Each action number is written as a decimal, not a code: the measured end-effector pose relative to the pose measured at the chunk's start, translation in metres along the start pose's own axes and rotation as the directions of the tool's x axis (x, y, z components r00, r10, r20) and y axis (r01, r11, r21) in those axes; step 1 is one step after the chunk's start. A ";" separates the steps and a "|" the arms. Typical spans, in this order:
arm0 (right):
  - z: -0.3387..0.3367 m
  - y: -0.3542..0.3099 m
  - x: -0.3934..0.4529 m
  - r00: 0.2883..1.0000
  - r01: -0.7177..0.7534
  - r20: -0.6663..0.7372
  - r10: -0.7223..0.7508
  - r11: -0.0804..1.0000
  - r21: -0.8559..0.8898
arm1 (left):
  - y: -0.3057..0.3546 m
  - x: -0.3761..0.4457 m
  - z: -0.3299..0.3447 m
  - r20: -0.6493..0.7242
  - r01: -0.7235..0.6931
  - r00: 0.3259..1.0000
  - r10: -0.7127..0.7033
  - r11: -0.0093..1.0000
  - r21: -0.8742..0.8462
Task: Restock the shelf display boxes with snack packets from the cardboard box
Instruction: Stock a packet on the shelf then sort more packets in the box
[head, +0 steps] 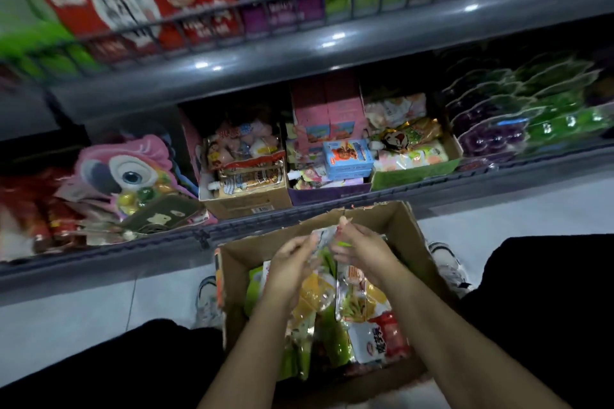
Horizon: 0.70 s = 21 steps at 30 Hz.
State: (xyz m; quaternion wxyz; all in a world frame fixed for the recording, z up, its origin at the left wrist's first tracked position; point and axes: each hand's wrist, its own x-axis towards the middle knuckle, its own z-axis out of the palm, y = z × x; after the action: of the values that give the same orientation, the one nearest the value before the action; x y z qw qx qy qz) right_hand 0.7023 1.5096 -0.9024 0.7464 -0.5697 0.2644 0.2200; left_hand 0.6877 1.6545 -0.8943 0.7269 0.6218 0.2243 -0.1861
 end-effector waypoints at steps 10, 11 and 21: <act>-0.005 -0.072 -0.085 0.986 0.072 0.130 -0.099 0.978 0.196 | 0.081 -0.076 0.028 0.053 -0.400 0.914 0.403 0.871 0.285; -0.007 -0.078 -0.095 0.985 0.093 0.127 -0.119 0.976 0.194 | 0.088 -0.081 0.031 0.031 -0.442 0.890 0.455 0.844 0.306; -0.016 -0.163 -0.176 0.867 0.476 0.171 -0.467 0.879 -0.016 | 0.189 -0.128 0.064 0.124 -0.488 0.873 0.472 0.848 0.206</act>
State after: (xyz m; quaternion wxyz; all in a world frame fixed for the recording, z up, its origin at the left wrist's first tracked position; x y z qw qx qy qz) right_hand 0.6684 1.4479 -0.6722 0.7797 -0.6185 0.0492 0.0842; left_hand 0.6918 1.6202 -0.6600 0.6802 0.7315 0.0136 -0.0448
